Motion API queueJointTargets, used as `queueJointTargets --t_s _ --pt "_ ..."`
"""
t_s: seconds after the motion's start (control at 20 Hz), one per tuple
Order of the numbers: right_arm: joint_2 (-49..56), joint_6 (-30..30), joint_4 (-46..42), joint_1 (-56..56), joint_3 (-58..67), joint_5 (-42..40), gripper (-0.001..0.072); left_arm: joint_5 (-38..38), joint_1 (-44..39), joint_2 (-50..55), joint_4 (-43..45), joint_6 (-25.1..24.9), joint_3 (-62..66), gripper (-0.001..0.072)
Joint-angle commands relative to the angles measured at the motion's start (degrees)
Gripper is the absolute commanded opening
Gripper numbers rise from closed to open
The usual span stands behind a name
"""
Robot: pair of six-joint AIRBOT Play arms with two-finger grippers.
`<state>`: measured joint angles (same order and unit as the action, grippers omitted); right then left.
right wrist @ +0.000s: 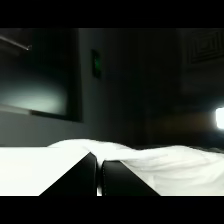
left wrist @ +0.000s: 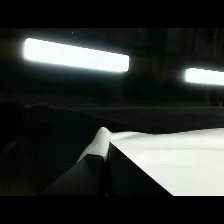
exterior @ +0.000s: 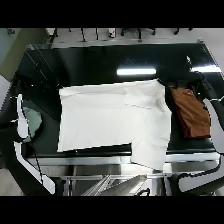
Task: Fold the shirts.
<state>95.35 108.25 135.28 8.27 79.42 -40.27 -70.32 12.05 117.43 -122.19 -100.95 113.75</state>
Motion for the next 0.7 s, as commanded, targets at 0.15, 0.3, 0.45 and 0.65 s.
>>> queueJointTargets --t_s 0.15,0.3,0.45,0.65 --pt "-1.5 -6.4 -21.6 1.2 1.0 -14.8 0.0018 -11.2 -0.6 0.1 4.2 2.1 0.3 0.0018" --pt "-1.4 -7.6 -25.4 0.5 -1.4 -16.1 0.0018 -11.5 -1.2 -1.1 4.3 2.1 -4.2 0.0018" --pt "-1.2 -7.9 -25.4 0.1 -4.6 -14.8 0.0019 -10.8 -2.2 -1.7 7.5 2.4 -7.6 0.0018" --pt "-0.4 -8.5 -25.3 0.1 -6.9 -15.5 0.0019 -10.7 -4.0 -1.7 12.8 2.7 -8.9 0.0018"
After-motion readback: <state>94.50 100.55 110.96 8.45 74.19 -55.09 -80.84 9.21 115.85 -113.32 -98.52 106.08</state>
